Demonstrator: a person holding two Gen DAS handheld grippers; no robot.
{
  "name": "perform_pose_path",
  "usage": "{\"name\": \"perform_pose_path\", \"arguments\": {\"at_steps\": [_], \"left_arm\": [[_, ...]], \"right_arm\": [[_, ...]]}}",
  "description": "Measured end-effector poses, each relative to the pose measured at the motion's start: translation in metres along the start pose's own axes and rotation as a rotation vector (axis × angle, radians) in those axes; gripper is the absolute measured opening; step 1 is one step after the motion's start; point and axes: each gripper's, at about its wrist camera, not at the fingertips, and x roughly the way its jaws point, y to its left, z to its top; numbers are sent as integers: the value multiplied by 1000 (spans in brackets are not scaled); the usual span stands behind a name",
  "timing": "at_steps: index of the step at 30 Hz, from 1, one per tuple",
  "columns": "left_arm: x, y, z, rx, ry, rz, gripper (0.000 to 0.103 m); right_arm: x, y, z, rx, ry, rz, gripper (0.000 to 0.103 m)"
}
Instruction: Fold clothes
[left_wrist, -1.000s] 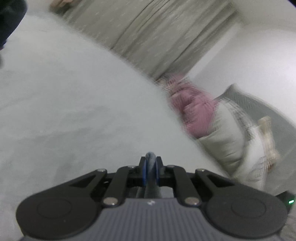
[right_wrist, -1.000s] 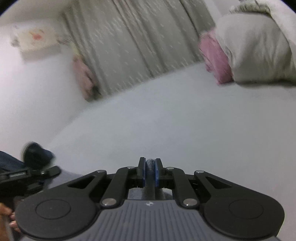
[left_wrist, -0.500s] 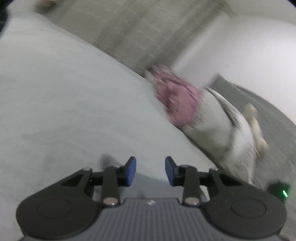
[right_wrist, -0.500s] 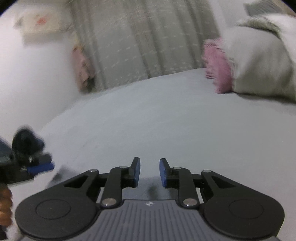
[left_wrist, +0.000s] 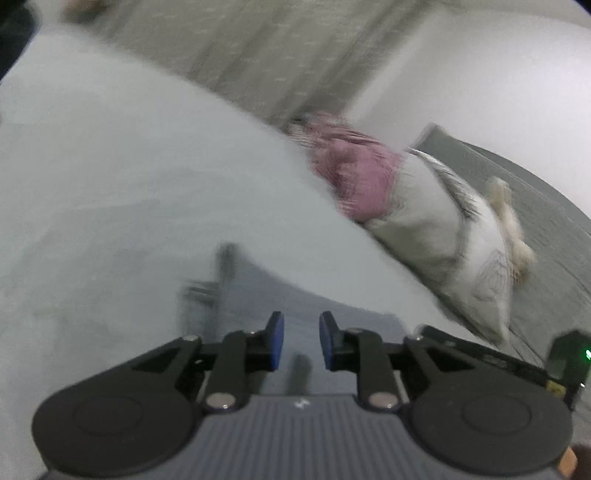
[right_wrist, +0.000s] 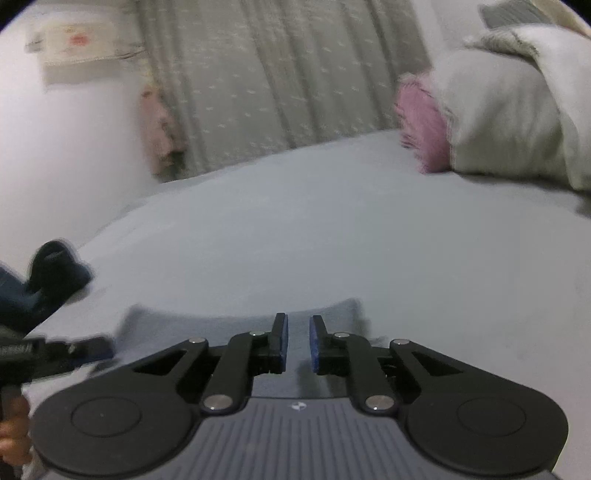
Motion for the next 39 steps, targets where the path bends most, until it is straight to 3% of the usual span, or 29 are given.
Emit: {"name": "perform_pose_path", "arguments": {"at_steps": [1,3,6,9,10,12,14,17,21,23,25,27,31,39], "left_arm": [[-3,-9,-3,31,16,-16,22],[-1,-11,-13,62,66,27,22],[-5,-7,-25,86,101,91,13],[-13,-4,-27,92,103,132,12],[-18,-10,-24,89,110,149,15],[-33,-25,-22,97,133,195,37],[-43,-47,-23,126,163,232,47],[-55,-83,-33,151,220,302,53],[-72,-117,-52,137,267,381,75],[-76,-133,-67,143,281,420,84],[-74,-139,-75,155,281,453,88],[-69,-146,-83,170,281,504,103],[-57,-150,-86,160,294,562,103],[-29,-135,-82,126,320,652,103]], "right_arm": [[-4,8,-5,-25,6,7,11],[-13,23,-24,-107,38,4,11],[-15,15,-46,-129,85,-50,11],[-31,2,-47,-88,88,-79,11],[-39,-2,-46,-70,88,-88,11],[-52,-7,-42,-47,86,-95,13],[-76,-7,-37,-13,89,-93,27],[-101,-4,-37,16,123,-92,34],[-131,5,-52,30,168,-107,43],[-138,11,-60,24,192,-121,52],[-142,14,-65,25,208,-135,68],[-140,21,-65,13,237,-166,78],[-133,31,-65,-21,236,-199,98],[-100,25,-74,-14,306,-275,103]]}}
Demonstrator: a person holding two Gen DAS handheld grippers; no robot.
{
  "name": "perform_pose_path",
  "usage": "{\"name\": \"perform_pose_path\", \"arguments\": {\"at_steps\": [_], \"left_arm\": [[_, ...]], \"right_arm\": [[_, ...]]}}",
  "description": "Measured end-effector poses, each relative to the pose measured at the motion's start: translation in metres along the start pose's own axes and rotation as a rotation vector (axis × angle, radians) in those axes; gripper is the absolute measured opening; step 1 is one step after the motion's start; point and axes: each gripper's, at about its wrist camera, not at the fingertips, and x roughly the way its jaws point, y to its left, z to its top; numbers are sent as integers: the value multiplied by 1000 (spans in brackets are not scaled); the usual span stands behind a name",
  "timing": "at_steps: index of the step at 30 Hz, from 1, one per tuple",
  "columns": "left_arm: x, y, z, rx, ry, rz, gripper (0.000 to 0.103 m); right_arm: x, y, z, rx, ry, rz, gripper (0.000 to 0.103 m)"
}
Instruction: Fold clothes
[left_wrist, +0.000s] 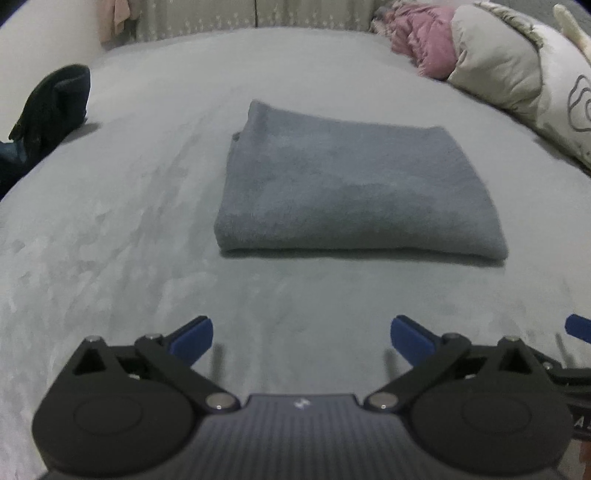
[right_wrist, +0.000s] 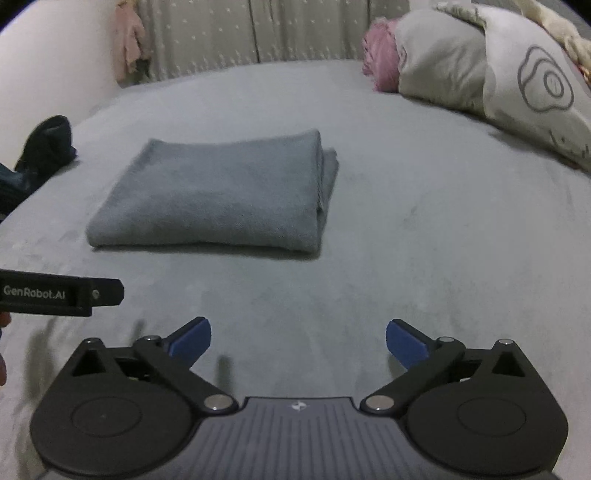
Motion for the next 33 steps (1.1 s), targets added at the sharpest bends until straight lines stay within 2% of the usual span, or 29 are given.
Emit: {"name": "perform_pose_path", "arguments": {"at_steps": [4,11,33], "left_arm": [[12,0,2,5,17,33,103],[23,-2,0,20,33,44,103],[21,-7,-1,45,25,55,103]], "right_arm": [[7,2,3,-24,-12,-28,103],[20,-8,1,-4,39,-5,103],[23,-3,-8,-38,3,-30,103]]}}
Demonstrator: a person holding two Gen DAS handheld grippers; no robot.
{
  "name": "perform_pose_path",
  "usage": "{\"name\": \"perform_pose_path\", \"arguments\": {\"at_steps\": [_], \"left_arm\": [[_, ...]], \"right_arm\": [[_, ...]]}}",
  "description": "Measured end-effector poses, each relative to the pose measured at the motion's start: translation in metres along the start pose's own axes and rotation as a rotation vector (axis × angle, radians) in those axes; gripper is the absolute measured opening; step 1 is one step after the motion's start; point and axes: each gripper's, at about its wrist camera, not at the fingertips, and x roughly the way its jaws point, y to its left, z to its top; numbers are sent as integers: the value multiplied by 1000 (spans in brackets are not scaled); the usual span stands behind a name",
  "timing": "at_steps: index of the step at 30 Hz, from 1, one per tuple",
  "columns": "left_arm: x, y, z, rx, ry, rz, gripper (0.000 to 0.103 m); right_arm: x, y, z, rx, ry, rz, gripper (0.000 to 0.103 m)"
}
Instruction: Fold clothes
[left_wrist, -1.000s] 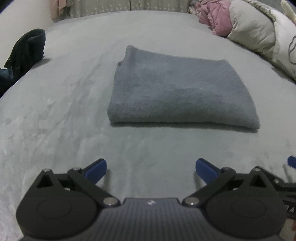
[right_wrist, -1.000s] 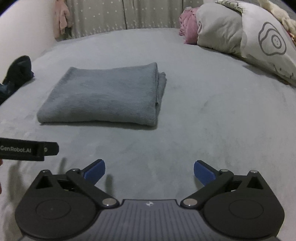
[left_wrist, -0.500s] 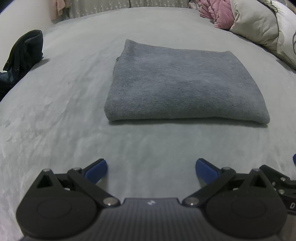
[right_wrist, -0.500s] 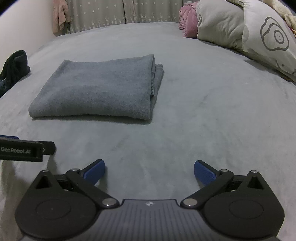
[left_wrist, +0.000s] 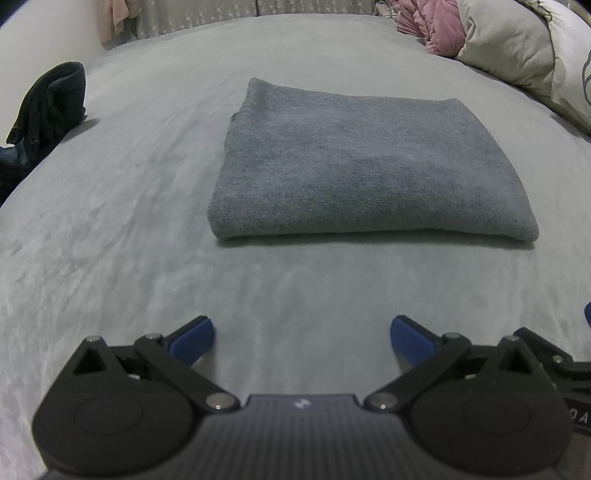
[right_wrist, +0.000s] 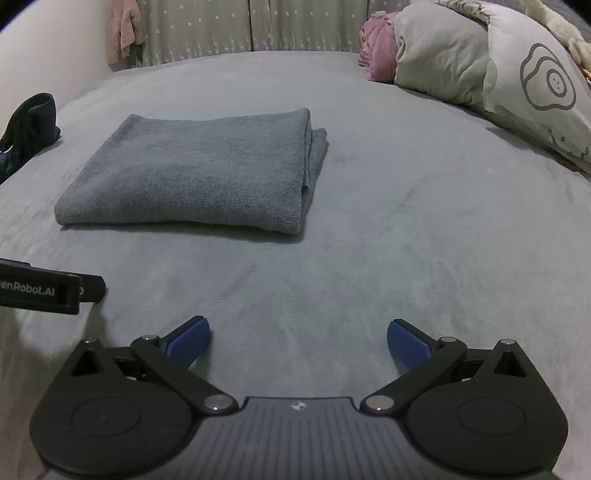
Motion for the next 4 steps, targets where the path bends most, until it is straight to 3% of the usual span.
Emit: {"name": "perform_pose_path", "arguments": {"at_steps": [4], "left_arm": [[2,1,1,0,2,-1,103]], "right_arm": [[0,1,0,-2,-5,-2,103]]}}
